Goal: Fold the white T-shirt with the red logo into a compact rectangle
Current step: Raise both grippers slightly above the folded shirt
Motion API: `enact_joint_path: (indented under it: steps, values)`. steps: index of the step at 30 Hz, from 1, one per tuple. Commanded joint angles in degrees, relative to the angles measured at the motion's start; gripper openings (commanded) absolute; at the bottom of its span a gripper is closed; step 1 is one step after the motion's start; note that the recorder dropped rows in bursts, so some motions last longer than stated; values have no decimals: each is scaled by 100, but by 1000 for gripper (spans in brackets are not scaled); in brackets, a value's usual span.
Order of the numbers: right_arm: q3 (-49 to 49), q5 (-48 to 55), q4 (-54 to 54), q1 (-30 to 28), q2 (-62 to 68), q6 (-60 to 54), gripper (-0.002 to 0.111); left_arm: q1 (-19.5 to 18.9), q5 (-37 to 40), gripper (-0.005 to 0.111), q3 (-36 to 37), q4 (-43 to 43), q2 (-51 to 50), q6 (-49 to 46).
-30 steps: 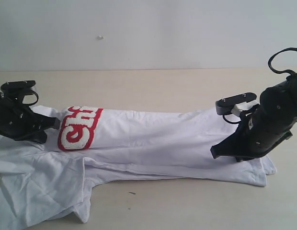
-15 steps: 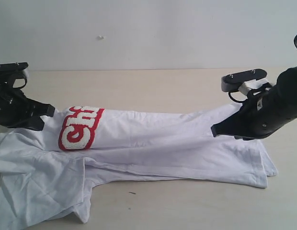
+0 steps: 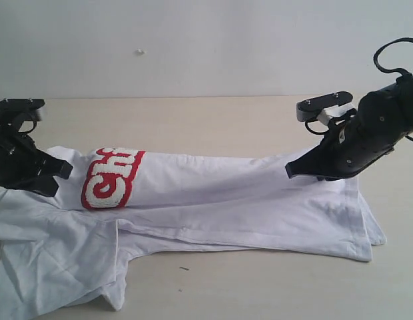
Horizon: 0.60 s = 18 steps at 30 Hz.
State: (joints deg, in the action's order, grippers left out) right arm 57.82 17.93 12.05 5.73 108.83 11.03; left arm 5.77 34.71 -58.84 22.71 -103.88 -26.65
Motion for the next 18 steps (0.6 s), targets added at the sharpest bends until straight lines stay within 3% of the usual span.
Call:
enact_joint_path:
  steps: [1, 5, 18]
  values:
    - [265, 78, 65, -202, 367, 10, 0, -17, -163, 11, 22, -78, -187, -28]
    - [431, 201, 65, -242, 652, 10, 0, -17, -348, 26, 22, -39, -268, -18]
    - [543, 324, -443, -242, -30, -141, 0, -17, -322, 26, 22, -39, -195, -6]
